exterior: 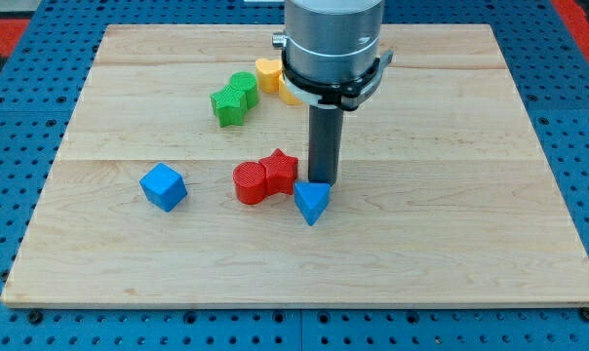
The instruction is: Place the red blocks and blue triangle in a triangle form
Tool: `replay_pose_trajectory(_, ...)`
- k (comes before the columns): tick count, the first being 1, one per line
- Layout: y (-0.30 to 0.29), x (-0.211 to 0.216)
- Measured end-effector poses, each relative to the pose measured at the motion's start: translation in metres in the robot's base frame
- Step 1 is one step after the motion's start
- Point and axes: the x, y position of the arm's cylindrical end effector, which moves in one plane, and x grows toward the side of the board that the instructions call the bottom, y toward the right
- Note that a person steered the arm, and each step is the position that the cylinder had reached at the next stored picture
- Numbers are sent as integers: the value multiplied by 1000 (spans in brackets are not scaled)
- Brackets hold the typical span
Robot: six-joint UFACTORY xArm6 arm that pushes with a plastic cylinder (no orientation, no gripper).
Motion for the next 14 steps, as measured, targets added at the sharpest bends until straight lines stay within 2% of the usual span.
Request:
replay_pose_trajectory(2, -46, -18)
replay_pose_trajectory(3, -99, -3)
replay_pose_trajectory(4, -104, 1)
replay_pose_trajectory(5, -104, 1)
replay_pose_trajectory(6, -42, -5)
replay_pose_trajectory(7, -5, 9)
replay_pose_trajectory(8, 34, 47)
replay_pose_trajectory(9, 20, 63)
replay_pose_trajectory(10, 4, 34)
replay_pose_trajectory(11, -31, 29)
replay_pose_trajectory(12, -26, 42)
replay_pose_trajectory(13, -12, 76)
replay_pose_trajectory(14, -37, 54)
